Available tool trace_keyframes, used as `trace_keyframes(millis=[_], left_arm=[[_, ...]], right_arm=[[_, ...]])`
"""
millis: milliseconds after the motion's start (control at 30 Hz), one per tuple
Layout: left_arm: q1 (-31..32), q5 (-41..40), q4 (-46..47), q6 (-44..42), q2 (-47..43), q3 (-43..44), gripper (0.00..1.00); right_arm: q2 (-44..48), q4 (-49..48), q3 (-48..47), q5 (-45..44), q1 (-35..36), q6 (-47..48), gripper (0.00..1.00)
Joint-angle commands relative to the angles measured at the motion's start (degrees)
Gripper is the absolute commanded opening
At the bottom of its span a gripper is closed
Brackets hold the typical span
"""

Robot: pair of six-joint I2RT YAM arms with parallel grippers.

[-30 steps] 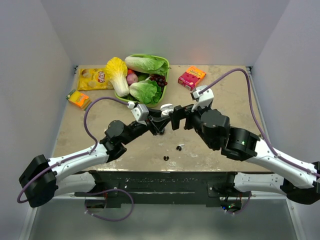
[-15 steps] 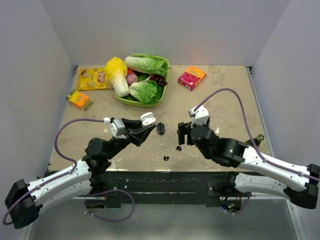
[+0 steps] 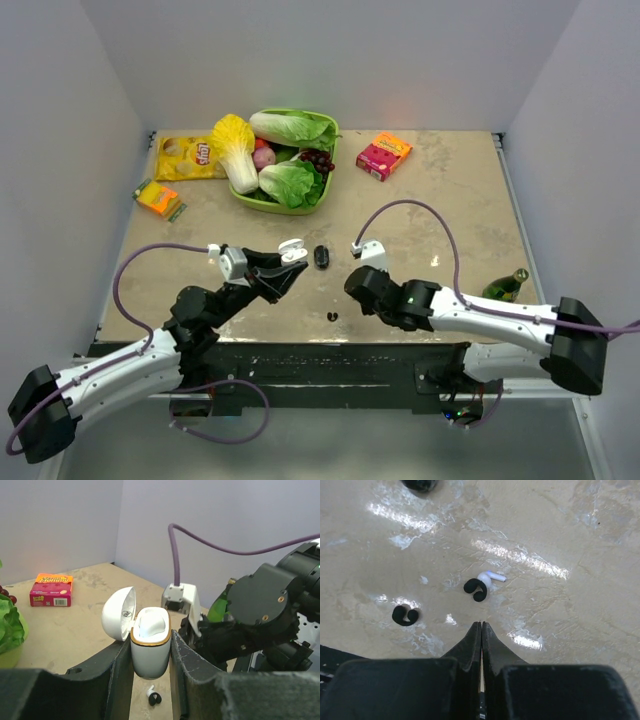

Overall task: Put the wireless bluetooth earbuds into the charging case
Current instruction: Pick up the earbud from the center of the board.

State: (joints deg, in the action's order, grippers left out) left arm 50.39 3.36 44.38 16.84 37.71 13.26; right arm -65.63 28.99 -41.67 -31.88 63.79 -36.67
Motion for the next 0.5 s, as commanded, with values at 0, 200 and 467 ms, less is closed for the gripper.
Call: trace_keyframes(millis=[0,200,467], left_arm=[[0.50,0.43,1.85,0.91,0.08,0.10,0.00],[0.41,-0.10,0.88,1.09,-0.18,-0.25,0.00],[0.59,-0.19,1.32,1.62,0.52,-0.86,0.00]], right_arm=[[-4.59,-2.54,-0.08,-0.99,-0.42,-2.62,0.00],[-7.67,-6.21,1.59,0.67,-3.84,-3.06,0.00],[-12.42,-14.49,5.11,11.39,-9.83,-1.22,0.02]])
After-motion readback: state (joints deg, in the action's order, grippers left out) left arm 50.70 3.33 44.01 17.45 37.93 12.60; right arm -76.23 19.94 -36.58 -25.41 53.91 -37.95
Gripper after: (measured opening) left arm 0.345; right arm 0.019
